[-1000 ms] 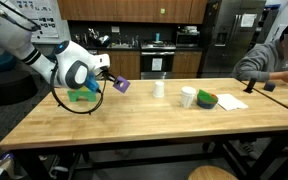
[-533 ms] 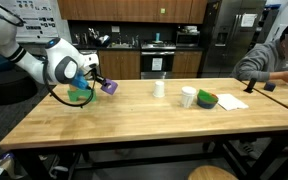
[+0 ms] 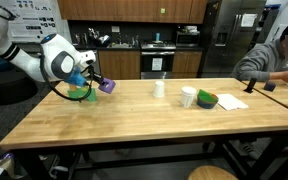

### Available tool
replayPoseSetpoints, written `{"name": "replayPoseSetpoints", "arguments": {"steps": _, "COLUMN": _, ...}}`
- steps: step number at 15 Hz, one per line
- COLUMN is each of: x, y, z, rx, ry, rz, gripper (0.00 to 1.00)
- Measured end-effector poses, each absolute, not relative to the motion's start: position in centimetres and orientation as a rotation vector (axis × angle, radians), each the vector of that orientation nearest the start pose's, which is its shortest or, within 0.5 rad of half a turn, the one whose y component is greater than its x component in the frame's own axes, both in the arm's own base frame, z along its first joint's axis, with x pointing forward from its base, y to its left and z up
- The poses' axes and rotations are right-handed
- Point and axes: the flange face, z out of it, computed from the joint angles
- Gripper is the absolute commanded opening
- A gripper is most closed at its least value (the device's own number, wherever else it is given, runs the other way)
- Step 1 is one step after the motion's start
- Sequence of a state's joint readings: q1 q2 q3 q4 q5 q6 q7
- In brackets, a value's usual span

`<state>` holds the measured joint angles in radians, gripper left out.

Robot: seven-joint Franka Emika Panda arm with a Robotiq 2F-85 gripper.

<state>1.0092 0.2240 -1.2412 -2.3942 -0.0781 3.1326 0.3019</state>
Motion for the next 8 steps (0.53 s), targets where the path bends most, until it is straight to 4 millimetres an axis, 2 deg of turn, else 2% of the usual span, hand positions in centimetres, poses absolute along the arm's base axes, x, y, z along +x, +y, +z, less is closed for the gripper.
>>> {"name": "replayPoseSetpoints", "arguments": {"steps": 4, "x": 53.1, "y": -11.1, "z": 36.4, "rx": -3.134, "ry": 0.604, "rz": -1.053, "gripper": 0.05}}
{"name": "replayPoseSetpoints", "arguments": {"steps": 8, "x": 52.3, "y": -13.4, "z": 36.3, "rx": -3.167, "ry": 0.697, "rz": -0.992, "gripper": 0.05}}
